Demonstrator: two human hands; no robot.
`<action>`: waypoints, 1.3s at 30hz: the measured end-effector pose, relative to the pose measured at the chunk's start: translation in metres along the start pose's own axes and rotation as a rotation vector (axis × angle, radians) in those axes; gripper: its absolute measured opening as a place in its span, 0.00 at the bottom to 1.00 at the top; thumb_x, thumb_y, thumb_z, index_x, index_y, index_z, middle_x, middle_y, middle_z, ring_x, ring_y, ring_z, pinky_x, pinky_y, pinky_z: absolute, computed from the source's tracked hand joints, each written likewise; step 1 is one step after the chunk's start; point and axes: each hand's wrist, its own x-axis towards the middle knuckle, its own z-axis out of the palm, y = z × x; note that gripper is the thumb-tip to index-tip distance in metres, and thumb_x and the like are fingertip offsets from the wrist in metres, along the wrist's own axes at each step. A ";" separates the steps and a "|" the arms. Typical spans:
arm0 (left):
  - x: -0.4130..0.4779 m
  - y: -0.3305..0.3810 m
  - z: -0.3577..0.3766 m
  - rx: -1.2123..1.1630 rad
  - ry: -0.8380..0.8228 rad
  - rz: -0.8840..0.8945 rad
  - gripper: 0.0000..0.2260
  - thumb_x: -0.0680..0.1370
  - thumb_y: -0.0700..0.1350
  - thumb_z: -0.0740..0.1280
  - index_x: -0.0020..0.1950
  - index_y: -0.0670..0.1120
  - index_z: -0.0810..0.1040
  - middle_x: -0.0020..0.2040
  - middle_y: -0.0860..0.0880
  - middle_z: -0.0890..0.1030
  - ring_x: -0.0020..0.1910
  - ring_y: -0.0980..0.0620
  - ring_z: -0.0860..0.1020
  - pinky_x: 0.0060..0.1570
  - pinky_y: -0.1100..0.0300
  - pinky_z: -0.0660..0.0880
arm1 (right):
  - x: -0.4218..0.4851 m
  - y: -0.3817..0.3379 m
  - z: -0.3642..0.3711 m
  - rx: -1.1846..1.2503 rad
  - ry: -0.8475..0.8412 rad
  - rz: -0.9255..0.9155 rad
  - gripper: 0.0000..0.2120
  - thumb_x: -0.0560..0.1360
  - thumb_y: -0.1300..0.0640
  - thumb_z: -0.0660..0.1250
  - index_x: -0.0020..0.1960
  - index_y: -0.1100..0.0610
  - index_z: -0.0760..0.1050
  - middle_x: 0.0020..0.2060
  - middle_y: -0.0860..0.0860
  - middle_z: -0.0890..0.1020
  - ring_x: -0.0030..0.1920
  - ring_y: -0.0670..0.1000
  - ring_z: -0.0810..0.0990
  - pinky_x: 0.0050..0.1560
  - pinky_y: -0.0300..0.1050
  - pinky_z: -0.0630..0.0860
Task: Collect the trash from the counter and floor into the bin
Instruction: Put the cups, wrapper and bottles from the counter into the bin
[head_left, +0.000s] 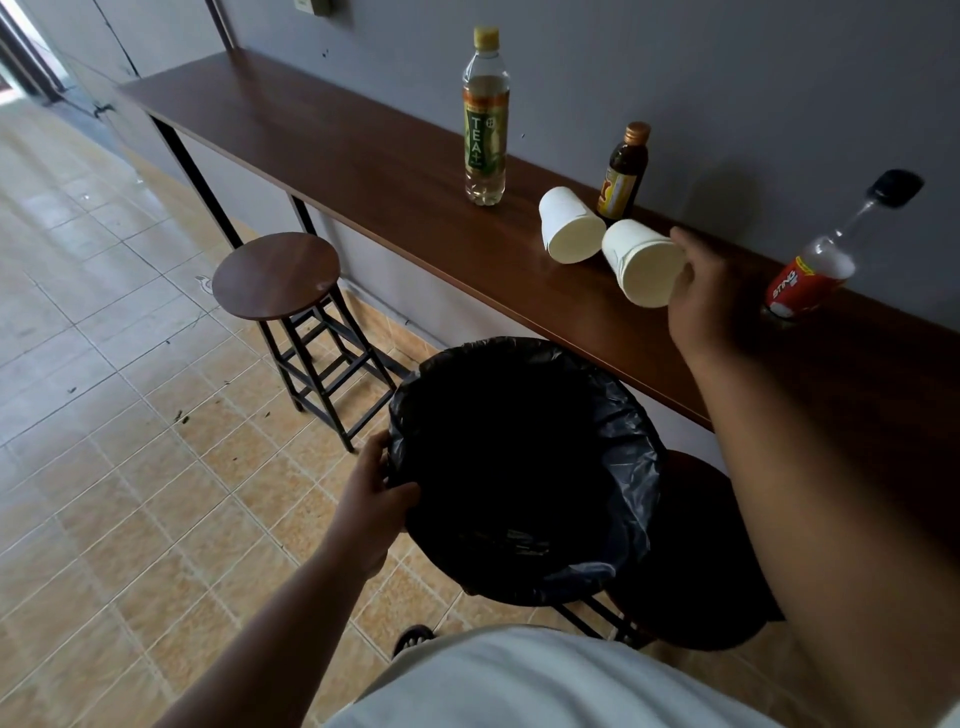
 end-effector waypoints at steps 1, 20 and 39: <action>0.000 0.000 -0.001 -0.001 -0.002 0.000 0.29 0.73 0.25 0.64 0.69 0.46 0.67 0.60 0.38 0.75 0.50 0.40 0.81 0.36 0.56 0.80 | -0.009 -0.003 -0.004 0.056 0.010 -0.011 0.22 0.78 0.65 0.57 0.71 0.54 0.69 0.65 0.61 0.76 0.64 0.61 0.76 0.62 0.56 0.75; -0.005 -0.007 -0.001 -0.012 0.017 -0.029 0.30 0.73 0.24 0.63 0.71 0.47 0.66 0.61 0.37 0.74 0.53 0.38 0.80 0.35 0.57 0.80 | -0.177 -0.026 0.048 0.054 -0.783 -0.308 0.17 0.75 0.64 0.62 0.62 0.55 0.78 0.53 0.58 0.84 0.53 0.56 0.83 0.54 0.51 0.80; -0.009 0.000 -0.012 -0.060 0.088 -0.007 0.29 0.73 0.24 0.62 0.68 0.47 0.67 0.60 0.39 0.75 0.48 0.44 0.83 0.36 0.55 0.81 | 0.059 -0.063 0.076 -0.222 -0.330 -0.086 0.28 0.77 0.62 0.64 0.74 0.52 0.61 0.73 0.60 0.62 0.71 0.63 0.63 0.71 0.56 0.64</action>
